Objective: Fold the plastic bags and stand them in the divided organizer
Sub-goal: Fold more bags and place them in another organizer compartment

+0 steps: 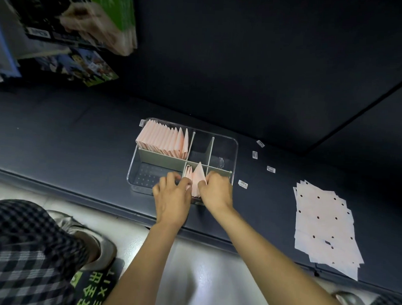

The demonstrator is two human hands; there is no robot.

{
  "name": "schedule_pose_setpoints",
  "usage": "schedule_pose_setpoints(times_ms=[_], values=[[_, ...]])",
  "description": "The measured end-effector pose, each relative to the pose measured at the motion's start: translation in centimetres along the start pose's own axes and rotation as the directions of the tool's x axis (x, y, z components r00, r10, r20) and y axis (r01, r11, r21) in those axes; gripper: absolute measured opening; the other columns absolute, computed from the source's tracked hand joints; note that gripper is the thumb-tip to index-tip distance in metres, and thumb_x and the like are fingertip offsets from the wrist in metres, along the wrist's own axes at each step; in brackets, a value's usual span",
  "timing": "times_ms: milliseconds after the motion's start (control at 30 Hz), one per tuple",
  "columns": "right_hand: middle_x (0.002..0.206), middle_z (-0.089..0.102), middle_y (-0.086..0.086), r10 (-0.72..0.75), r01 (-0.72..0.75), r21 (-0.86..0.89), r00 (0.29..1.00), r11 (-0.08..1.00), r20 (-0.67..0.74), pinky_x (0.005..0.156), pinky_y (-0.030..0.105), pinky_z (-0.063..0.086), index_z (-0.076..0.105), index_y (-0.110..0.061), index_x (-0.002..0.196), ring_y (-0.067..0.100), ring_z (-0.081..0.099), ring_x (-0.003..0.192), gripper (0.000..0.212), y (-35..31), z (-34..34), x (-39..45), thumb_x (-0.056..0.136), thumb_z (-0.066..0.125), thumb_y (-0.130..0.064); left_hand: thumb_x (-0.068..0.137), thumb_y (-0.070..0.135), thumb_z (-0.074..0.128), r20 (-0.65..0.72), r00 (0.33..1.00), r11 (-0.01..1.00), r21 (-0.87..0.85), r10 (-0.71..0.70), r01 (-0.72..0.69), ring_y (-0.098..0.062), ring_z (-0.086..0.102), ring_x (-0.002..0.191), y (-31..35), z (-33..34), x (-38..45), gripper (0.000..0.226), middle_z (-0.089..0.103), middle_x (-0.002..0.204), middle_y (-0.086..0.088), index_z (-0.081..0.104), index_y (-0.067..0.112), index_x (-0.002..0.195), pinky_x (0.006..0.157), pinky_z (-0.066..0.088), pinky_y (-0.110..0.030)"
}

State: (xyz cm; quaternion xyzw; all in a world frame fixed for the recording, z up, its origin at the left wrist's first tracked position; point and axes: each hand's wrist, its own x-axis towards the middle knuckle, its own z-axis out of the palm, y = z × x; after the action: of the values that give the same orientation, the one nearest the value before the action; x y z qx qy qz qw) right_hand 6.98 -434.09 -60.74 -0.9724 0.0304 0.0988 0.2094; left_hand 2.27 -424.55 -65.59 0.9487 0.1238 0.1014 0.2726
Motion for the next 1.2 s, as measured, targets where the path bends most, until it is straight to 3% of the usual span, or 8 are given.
schedule_pose_setpoints(times_ms=[200, 433, 633, 833, 933, 1000, 1100, 1200], values=[[0.102, 0.068, 0.015, -0.003, 0.010, -0.181, 0.999, 0.983, 0.042, 0.068, 0.031, 0.042, 0.068, -0.011, 0.097, 0.034, 0.061, 0.101, 0.027, -0.6, 1.4, 0.4, 0.093, 0.047, -0.029, 0.090, 0.020, 0.058, 0.006, 1.000, 0.998, -0.060, -0.030, 0.030, -0.028, 0.050, 0.100, -0.2, -0.1, -0.1, 0.016, 0.055, 0.108, -0.008, 0.069, 0.016, 0.101, 0.090, 0.030, -0.039], [0.098, 0.068, 0.013, -0.035, 0.045, -0.066, 0.990, 0.997, 0.135, 0.069, 0.033, 0.044, 0.068, -0.012, 0.090, 0.035, 0.061, 0.096, 0.033, 0.8, 1.4, -0.1, 0.095, 0.043, -0.031, 0.094, 0.021, 0.054, 0.007, 1.000, 0.993, -0.121, 0.003, -0.002, -0.028, 0.050, 0.100, 0.3, -0.3, -0.4, 0.019, 0.057, 0.109, -0.006, 0.067, 0.020, 0.107, 0.090, 0.030, -0.039], [0.097, 0.068, 0.002, -0.195, 0.200, 0.055, 0.978, 0.978, -0.079, 0.075, 0.033, 0.046, 0.068, -0.021, 0.100, 0.023, 0.056, 0.096, 0.020, 9.1, -1.2, -3.5, 0.095, 0.049, -0.025, 0.089, 0.016, 0.060, 0.058, 0.998, 0.999, -0.047, 0.018, -0.015, -0.034, 0.047, 0.106, 0.7, -0.5, -0.7, 0.017, 0.055, 0.116, -0.012, 0.070, 0.017, 0.103, 0.092, 0.031, -0.045], [0.130, 0.056, 0.002, 0.113, -0.131, -0.122, 0.983, 0.984, -0.141, 0.097, 0.028, 0.038, 0.057, -0.016, 0.127, 0.023, 0.046, 0.121, 0.037, 25.8, -6.2, -5.9, 0.092, 0.058, -0.028, 0.085, 0.006, 0.063, -0.064, 0.960, 0.957, -0.085, 0.273, -0.278, -0.038, 0.055, 0.092, 4.4, -0.3, -1.7, 0.010, 0.060, 0.101, -0.015, 0.069, 0.007, 0.093, 0.076, 0.045, -0.046], [0.143, 0.044, 0.001, 0.235, -0.241, -0.106, 0.970, 0.965, -0.067, 0.103, 0.026, 0.034, 0.046, -0.016, 0.138, 0.021, 0.037, 0.130, 0.053, 31.3, -7.4, -7.5, 0.090, 0.061, -0.032, 0.088, 0.010, 0.058, 0.083, 0.870, 0.866, -0.180, 0.487, -0.467, -0.033, 0.059, 0.082, 7.1, 1.0, -3.9, 0.013, 0.063, 0.093, -0.009, 0.070, 0.008, 0.094, 0.071, 0.051, -0.039], [0.140, 0.047, 0.000, 0.224, -0.227, -0.085, 0.974, 0.970, -0.046, 0.102, 0.025, 0.034, 0.051, -0.017, 0.134, 0.021, 0.040, 0.125, 0.049, 33.0, -7.0, -8.1, 0.088, 0.064, -0.029, 0.092, 0.016, 0.057, 0.288, 0.794, 0.845, -0.210, 0.535, -0.492, -0.028, 0.059, 0.100, 7.9, 2.7, -5.9, 0.020, 0.063, 0.111, -0.004, 0.067, 0.014, 0.110, 0.084, 0.050, -0.035], [0.128, 0.055, 0.000, 0.199, -0.200, 0.003, 0.972, 0.980, -0.127, 0.094, 0.023, 0.040, 0.064, -0.016, 0.118, 0.020, 0.046, 0.114, 0.033, 33.9, -5.8, -8.3, 0.085, 0.068, -0.020, 0.099, 0.036, 0.042, 0.547, 0.699, 0.875, -0.152, 0.462, -0.459, -0.015, 0.027, 0.140, 6.6, 5.5, -8.2, 0.045, 0.030, 0.152, 0.007, 0.040, 0.025, 0.142, 0.113, 0.025, -0.029], [0.113, 0.059, 0.003, 0.222, -0.196, 0.134, 0.949, 0.971, -0.222, 0.088, 0.030, 0.046, 0.071, -0.012, 0.100, 0.023, 0.051, 0.105, 0.017, 33.9, -5.2, -8.0, 0.083, 0.069, -0.011, 0.100, 0.042, 0.035, 0.616, 0.655, 0.858, -0.068, 0.437, -0.509, -0.011, 0.004, 0.146, 5.4, 6.4, -8.9, 0.053, 0.007, 0.158, 0.009, 0.023, 0.028, 0.149, 0.115, -0.004, -0.023]])
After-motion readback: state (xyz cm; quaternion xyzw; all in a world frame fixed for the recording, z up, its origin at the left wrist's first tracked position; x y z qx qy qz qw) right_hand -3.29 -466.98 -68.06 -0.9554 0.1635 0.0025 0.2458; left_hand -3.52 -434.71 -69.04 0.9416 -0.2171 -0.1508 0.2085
